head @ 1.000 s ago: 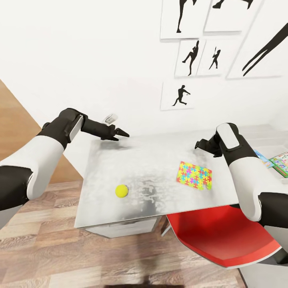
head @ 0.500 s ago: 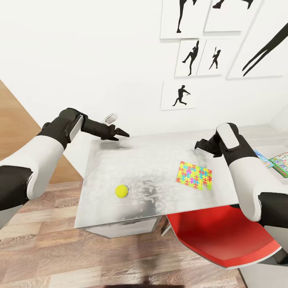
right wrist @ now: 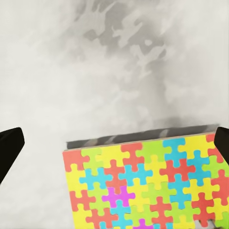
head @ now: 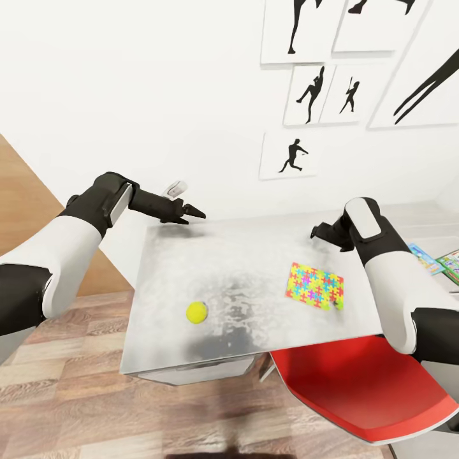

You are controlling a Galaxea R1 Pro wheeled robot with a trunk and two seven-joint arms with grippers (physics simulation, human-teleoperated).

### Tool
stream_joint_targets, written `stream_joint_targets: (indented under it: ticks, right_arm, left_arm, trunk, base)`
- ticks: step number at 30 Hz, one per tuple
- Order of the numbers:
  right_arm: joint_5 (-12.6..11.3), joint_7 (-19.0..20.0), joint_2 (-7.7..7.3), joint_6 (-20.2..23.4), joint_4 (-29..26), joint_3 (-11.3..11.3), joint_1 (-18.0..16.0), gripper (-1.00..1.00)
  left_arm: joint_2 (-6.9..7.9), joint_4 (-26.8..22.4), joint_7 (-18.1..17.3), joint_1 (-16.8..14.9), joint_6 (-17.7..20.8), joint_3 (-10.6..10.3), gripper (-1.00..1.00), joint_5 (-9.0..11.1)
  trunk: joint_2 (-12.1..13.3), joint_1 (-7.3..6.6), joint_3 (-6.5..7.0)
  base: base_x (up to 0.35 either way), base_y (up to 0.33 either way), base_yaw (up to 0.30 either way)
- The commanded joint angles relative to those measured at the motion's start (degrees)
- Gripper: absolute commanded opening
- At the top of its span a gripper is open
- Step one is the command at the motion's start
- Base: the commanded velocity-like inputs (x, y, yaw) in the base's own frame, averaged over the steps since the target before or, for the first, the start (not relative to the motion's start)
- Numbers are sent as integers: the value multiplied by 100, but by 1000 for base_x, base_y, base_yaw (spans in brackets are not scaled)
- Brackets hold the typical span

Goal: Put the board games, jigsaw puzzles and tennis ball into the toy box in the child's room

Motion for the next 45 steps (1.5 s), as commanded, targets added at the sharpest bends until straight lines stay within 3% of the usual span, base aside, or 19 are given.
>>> stream_joint_targets:
  ticks: [1, 17, 37, 45]
  right_arm:
    - [-55, -55, -1, 11, -5, -1, 5, 100]
    - [-38, -55, -25, 3, 8, -4, 12, 100]
    - [-37, -122, -431, 64, -13, -23, -194, 100]
    - [-37, -125, -474, 68, -10, 2, -194, 100]
  left_arm:
    - [5, -3, -21, -6, 34, -27, 100, 10]
    - [4, -3, -20, -6, 34, -27, 100, 10]
    - [-3, -4, -20, -6, 34, -27, 100, 8]
    - [-3, -5, -20, -6, 34, -27, 100, 9]
  trunk:
    - [-10, 3, -11]
    - [-10, 3, -135]
    - [-10, 3, -324]
    - [-10, 3, -400]
  base:
    - [8, 3, 0]
    - [1, 1, 0]
    - [0, 0, 0]
    - [0, 0, 0]
